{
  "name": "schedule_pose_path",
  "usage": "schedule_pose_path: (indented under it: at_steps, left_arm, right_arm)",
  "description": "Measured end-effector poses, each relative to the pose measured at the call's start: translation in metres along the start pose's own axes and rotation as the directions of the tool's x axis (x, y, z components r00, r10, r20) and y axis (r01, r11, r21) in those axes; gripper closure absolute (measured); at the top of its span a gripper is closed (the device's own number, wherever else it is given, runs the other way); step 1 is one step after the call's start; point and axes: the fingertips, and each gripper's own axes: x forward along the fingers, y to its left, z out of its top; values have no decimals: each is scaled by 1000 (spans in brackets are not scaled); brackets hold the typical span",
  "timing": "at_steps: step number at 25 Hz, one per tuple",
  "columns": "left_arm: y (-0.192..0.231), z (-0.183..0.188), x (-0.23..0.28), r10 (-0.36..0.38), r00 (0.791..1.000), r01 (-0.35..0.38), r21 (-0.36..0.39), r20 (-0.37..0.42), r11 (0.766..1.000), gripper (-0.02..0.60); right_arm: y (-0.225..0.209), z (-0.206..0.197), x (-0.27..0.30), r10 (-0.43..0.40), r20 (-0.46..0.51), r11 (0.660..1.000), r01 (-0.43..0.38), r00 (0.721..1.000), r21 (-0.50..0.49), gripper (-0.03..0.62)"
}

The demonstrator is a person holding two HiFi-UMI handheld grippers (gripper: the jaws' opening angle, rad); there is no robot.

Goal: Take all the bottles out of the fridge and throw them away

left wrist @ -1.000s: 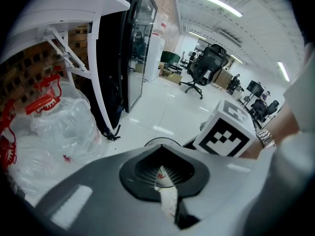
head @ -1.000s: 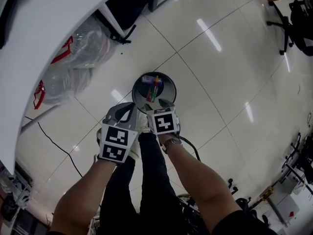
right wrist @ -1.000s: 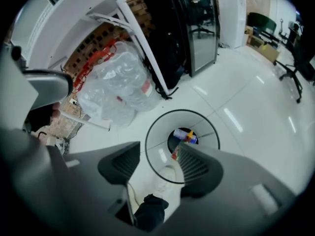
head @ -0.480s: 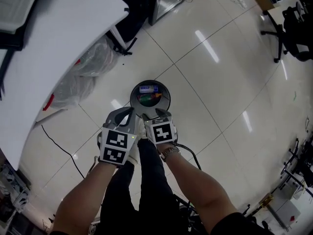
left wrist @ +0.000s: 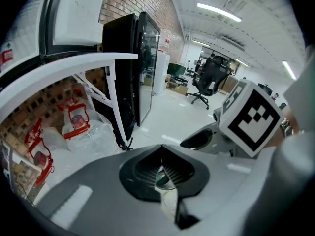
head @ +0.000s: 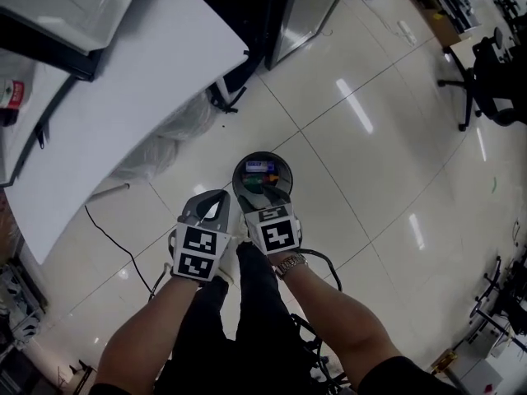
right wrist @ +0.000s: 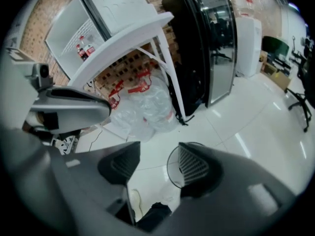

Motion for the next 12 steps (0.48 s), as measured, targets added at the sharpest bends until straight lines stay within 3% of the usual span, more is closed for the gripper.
schedule_pose_path:
  at_steps: [7,12]
  left_arm:
    - [16,25,-68,98,993,-95,-46,71,994,578]
    - [27,48,-129,198,967,-182,-110,163,977,578]
  right_arm:
    - [51,62,-47,58,95,991,-46,994,-123,352]
    - [105,110,-95,145,156,967,-106,977,-234,352]
